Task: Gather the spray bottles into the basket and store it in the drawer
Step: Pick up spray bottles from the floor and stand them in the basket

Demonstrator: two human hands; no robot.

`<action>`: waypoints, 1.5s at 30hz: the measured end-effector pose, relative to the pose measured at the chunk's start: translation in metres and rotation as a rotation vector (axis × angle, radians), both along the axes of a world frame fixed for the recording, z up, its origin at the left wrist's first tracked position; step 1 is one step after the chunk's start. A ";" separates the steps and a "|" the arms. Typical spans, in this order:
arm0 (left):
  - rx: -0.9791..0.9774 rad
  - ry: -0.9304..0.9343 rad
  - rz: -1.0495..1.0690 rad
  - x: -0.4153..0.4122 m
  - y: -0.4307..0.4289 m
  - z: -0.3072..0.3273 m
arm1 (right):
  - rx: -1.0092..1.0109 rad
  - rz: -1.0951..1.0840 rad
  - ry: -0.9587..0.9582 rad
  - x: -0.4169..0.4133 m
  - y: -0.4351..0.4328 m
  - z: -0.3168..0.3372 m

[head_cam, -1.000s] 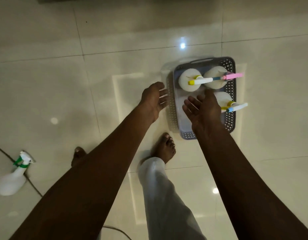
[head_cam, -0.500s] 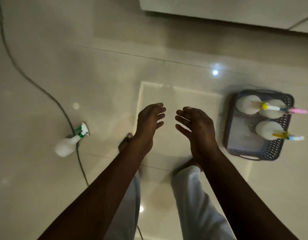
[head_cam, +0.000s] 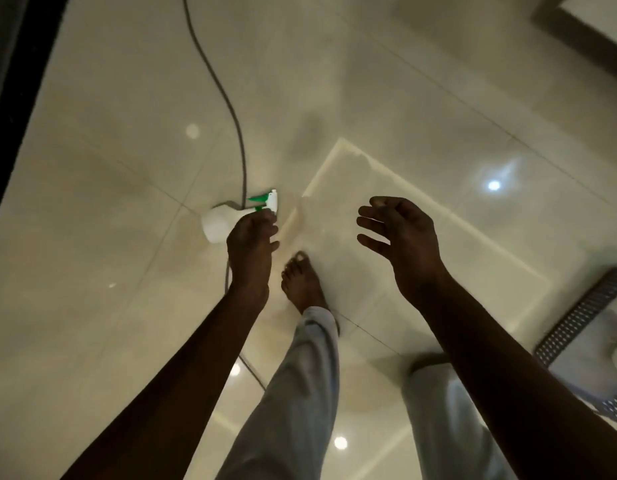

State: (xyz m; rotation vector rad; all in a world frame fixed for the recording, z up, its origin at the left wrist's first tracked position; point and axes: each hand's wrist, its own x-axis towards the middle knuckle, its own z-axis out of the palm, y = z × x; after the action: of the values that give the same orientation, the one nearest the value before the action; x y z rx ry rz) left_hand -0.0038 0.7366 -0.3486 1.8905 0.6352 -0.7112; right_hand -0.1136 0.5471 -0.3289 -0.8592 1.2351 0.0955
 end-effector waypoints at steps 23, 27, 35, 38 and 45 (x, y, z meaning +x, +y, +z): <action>0.272 0.185 0.127 0.127 0.138 -0.190 | 0.065 0.463 0.288 0.172 0.132 -0.203; 0.266 0.196 0.102 0.124 0.138 -0.197 | 0.041 0.479 0.299 0.180 0.138 -0.210; 0.238 0.110 -0.045 0.113 0.114 -0.151 | 0.076 0.303 0.217 0.161 0.114 -0.164; 0.186 0.077 -0.072 0.109 0.092 -0.126 | 0.021 0.260 0.184 0.145 0.092 -0.132; 0.016 0.113 -0.149 0.091 0.020 -0.078 | -0.219 0.184 0.072 0.077 0.027 -0.053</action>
State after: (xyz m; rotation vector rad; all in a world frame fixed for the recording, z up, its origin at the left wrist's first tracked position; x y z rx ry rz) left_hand 0.0871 0.7570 -0.4263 1.9369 0.5758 -0.9163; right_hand -0.0366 0.5740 -0.3816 -1.1685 1.2466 0.1413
